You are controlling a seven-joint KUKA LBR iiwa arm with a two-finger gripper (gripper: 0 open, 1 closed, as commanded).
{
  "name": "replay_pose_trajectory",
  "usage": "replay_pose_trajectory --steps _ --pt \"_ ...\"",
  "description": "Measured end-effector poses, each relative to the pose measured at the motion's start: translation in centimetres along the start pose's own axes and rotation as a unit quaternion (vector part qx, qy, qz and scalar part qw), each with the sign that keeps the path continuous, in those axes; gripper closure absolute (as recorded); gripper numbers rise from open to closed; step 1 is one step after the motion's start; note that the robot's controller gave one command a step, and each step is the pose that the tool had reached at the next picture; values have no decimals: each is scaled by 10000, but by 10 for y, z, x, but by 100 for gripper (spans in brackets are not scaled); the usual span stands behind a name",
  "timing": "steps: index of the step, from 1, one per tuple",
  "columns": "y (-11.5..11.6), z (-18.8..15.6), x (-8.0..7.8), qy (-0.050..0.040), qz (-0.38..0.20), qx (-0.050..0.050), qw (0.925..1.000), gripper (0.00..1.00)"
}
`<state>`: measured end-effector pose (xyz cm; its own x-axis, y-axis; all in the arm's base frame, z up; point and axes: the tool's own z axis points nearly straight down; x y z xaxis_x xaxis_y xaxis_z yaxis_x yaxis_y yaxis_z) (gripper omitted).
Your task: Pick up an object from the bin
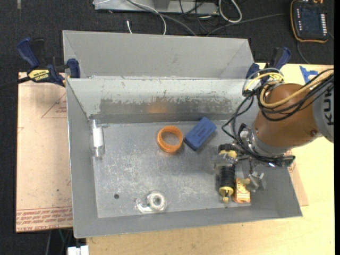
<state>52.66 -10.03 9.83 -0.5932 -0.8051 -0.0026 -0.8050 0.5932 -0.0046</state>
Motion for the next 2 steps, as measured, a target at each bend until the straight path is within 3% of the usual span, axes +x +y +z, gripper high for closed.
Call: replay_pose_trajectory --steps 1,2 --pt "-3 26 9 2 -736 -9 9973 0" --pt "2 24 -4 14 -2147 47 9767 100"
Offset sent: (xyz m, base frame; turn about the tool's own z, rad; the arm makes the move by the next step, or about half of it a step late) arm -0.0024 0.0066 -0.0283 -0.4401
